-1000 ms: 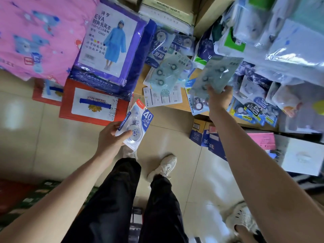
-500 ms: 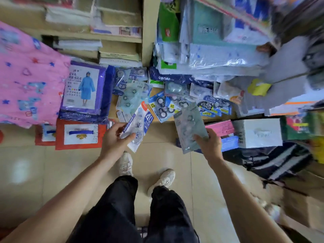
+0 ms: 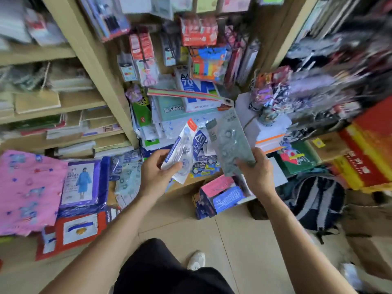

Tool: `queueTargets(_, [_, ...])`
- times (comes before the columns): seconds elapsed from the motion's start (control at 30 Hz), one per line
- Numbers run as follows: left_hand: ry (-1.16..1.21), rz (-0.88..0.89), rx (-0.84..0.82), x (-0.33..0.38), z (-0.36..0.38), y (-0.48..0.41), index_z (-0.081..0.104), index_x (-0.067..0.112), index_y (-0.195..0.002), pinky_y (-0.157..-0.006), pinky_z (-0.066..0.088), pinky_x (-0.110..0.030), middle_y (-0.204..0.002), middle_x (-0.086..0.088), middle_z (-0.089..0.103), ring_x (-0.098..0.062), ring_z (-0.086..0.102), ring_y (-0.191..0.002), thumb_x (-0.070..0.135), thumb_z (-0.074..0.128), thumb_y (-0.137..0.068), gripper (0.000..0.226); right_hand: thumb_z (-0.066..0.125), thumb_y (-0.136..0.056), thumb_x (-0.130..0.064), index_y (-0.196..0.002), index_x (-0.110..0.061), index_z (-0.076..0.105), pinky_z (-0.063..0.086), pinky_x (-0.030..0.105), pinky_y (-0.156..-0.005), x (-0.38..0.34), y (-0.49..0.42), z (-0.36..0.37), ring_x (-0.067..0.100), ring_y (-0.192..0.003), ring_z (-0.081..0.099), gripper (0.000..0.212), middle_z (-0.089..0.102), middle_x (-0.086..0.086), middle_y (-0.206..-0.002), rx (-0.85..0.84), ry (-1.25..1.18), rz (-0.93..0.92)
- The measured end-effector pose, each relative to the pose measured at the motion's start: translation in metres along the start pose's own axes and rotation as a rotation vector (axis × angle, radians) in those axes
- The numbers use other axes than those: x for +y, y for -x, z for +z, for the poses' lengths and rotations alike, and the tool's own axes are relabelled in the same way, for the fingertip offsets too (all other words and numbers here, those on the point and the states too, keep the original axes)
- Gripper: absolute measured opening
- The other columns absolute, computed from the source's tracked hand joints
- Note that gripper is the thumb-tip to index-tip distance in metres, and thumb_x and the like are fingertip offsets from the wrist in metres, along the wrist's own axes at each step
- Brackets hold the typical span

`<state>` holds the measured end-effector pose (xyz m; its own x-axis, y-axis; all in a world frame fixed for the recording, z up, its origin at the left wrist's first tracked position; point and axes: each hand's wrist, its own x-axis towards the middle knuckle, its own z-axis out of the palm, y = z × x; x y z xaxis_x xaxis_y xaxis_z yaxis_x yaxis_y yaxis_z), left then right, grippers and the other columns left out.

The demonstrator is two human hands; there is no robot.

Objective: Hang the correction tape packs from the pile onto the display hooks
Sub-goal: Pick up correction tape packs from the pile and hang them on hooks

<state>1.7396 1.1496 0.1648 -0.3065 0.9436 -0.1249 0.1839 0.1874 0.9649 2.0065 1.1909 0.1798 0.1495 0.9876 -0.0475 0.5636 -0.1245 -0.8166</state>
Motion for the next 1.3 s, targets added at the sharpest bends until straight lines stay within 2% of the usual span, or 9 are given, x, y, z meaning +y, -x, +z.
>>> queueTargets(0.2, [0.007,0.119,-0.052,0.06,0.032,-0.015,0.067,0.014,-0.11,-0.069,0.052,-0.017,-0.097,0.002,0.074,-0.006,0.07,-0.083,0.009,0.081,-0.081,0.033,0.074,-0.085,-0.013,-0.108,-0.009,0.063,0.034,0.008,-0.048,-0.016,-0.035,-0.064,0.019,-0.062,0.051,0.026,0.06,0.001,-0.081,0.145,0.002,-0.102])
queueTargets(0.3, [0.01,0.168,-0.061,0.085,0.042,-0.037,0.067,0.013,-0.111,-0.07,0.052,-0.019,-0.096,0.005,0.074,-0.004,0.07,-0.082,0.01,0.081,-0.081,0.033,0.072,-0.086,-0.011,-0.109,-0.009,0.062,0.035,0.008,-0.048,-0.021,-0.056,-0.083,0.004,-0.058,0.05,0.025,0.059,-0.002,-0.081,0.179,-0.018,-0.132])
queueTargets(0.43, [0.047,0.3,-0.033,0.133,0.058,-0.082,0.067,0.024,-0.105,-0.073,0.056,-0.027,-0.095,0.009,0.074,-0.009,0.07,-0.086,0.017,0.081,-0.08,0.029,0.074,-0.085,-0.021,-0.101,-0.017,0.059,0.035,0.024,-0.052,-0.037,-0.098,-0.106,0.015,-0.064,0.052,0.022,0.06,-0.003,-0.08,0.252,-0.011,-0.174])
queueTargets(0.6, [0.12,0.474,0.039,0.215,0.088,-0.154,0.066,0.019,-0.108,-0.072,0.05,-0.018,-0.097,0.009,0.072,0.0,0.066,-0.082,0.015,0.08,-0.08,0.032,0.073,-0.087,-0.02,-0.105,-0.017,0.058,0.039,0.01,-0.05,-0.087,-0.172,-0.142,-0.001,-0.068,0.055,0.023,0.059,-0.011,-0.083,0.296,-0.005,-0.273])
queueTargets(0.8, [0.139,0.649,0.075,0.311,0.122,-0.229,0.065,0.015,-0.108,-0.068,0.048,-0.015,-0.096,0.005,0.07,0.0,0.065,-0.081,0.013,0.077,-0.081,0.03,0.071,-0.089,-0.018,-0.107,-0.016,0.059,0.042,0.012,-0.05,-0.148,-0.26,-0.188,-0.002,-0.07,0.059,0.022,0.061,-0.009,-0.089,0.367,-0.068,-0.397])
queueTargets(0.9, [0.131,0.705,0.139,0.347,0.133,-0.257,0.062,0.027,-0.107,-0.077,0.051,-0.022,-0.102,0.006,0.07,-0.007,0.067,-0.092,0.02,0.078,-0.078,0.034,0.072,-0.089,-0.021,-0.107,-0.018,0.059,0.05,0.025,-0.058,-0.171,-0.303,-0.214,0.001,-0.077,0.06,0.023,0.064,-0.01,-0.092,0.374,-0.103,-0.465])
queueTargets(1.1, [0.112,0.723,0.27,0.407,0.155,-0.284,0.06,0.024,-0.108,-0.071,0.049,-0.012,-0.099,0.014,0.068,0.008,0.064,-0.086,-0.003,0.075,-0.081,0.04,0.073,-0.088,-0.024,-0.107,-0.023,0.058,0.046,0.017,-0.062,-0.219,-0.384,-0.262,-0.002,-0.084,0.06,0.024,0.064,-0.014,-0.095,0.339,-0.195,-0.662])
queueTargets(1.2, [0.139,0.738,0.363,0.435,0.159,-0.293,0.062,0.027,-0.106,-0.07,0.054,-0.021,-0.096,0.012,0.07,0.002,0.067,-0.087,-0.001,0.074,-0.083,0.039,0.072,-0.088,-0.025,-0.111,-0.022,0.059,0.051,0.032,-0.066,-0.245,-0.415,-0.283,0.005,-0.085,0.063,0.026,0.066,-0.014,-0.097,0.291,-0.269,-0.768])
queueTargets(1.3, [0.198,0.792,0.443,0.465,0.155,-0.302,0.063,0.033,-0.102,-0.074,0.055,-0.023,-0.097,0.009,0.073,-0.007,0.07,-0.093,0.0,0.076,-0.079,0.042,0.073,-0.088,-0.022,-0.11,-0.022,0.059,0.051,0.029,-0.064,-0.27,-0.437,-0.298,0.003,-0.079,0.064,0.026,0.068,-0.015,-0.093,0.28,-0.359,-0.866])
